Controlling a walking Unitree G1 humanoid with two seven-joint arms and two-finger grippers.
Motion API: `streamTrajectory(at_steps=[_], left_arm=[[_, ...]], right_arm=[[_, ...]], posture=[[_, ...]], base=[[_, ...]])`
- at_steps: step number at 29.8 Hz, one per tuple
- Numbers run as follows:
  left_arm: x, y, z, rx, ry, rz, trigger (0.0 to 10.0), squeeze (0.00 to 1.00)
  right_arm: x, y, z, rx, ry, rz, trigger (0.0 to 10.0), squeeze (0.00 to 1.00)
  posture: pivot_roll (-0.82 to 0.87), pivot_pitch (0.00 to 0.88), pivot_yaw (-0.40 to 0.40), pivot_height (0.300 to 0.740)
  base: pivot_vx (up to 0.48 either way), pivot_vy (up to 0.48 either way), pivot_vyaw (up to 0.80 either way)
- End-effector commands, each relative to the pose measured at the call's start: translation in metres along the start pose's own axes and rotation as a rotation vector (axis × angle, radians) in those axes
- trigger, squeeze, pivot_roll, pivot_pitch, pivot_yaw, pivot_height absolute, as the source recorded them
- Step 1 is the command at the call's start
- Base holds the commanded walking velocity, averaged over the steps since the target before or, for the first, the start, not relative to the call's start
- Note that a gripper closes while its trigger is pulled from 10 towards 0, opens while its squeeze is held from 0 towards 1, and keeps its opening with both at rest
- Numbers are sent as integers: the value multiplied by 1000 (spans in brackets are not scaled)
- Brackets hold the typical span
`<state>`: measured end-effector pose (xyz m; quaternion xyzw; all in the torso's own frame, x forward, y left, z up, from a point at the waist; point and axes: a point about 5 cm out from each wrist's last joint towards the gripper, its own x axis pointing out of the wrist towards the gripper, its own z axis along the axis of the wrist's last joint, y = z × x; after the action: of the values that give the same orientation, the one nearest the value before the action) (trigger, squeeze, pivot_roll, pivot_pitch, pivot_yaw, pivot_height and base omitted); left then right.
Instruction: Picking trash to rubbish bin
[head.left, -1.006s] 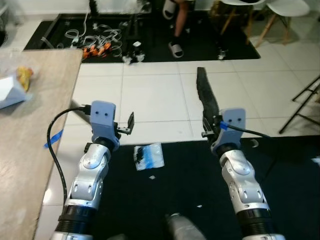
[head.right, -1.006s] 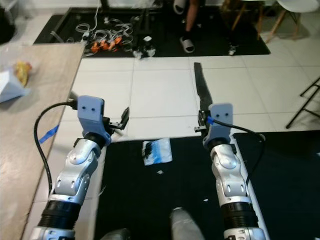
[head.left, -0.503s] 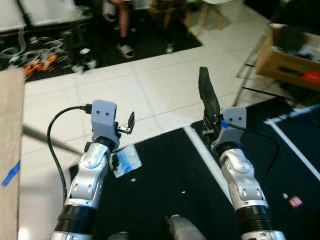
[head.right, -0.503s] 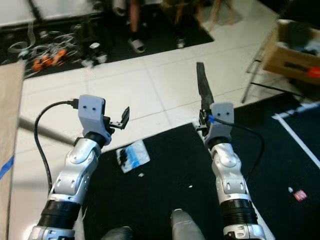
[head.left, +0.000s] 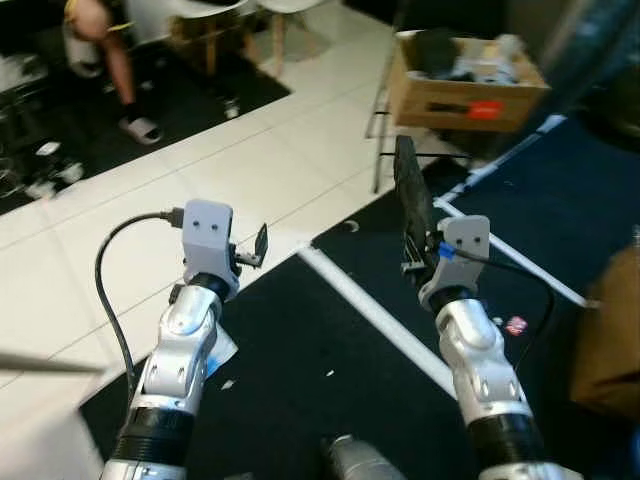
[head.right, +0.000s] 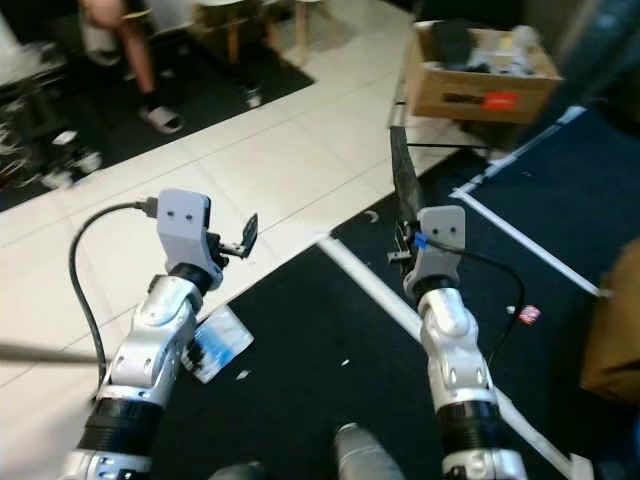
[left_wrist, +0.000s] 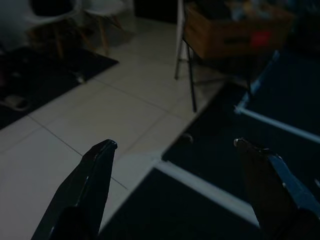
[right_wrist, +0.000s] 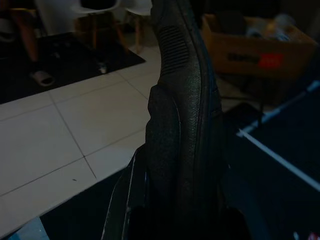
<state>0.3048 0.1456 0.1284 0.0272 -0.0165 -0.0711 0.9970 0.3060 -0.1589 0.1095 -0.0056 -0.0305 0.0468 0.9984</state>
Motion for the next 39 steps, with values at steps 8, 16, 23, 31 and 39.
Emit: streamTrajectory(at_steps=[8,16,23,31,39], left_arm=[[-1,-2,-11,-48,69,-2,10000,0],[0,-2,-9,-10,52,2,10000,0],[0,-1,-9,-9,52,0,10000,0],[1,-2,-9,-3,47,-6,10000,0],[1,-1,-8,-14,36,-11,10000,0]], right_arm=[[1,-2,-1,5,-3,-7,10000,0],[2,-2,-3,7,3,-6,10000,0],[3,-2,-3,13,4,-11,10000,0],[3,-4,-5,29,10,-19,10000,0],[2,-2,-7,30,13,-5,10000,0]], posture=[[-71,77,2,740],[-70,82,0,740],[-70,85,3,740],[-73,85,6,740],[-71,85,5,740]], base=[[0,0,-800],[0,0,-800],[0,0,-800],[0,0,-786],[0,0,-55]])
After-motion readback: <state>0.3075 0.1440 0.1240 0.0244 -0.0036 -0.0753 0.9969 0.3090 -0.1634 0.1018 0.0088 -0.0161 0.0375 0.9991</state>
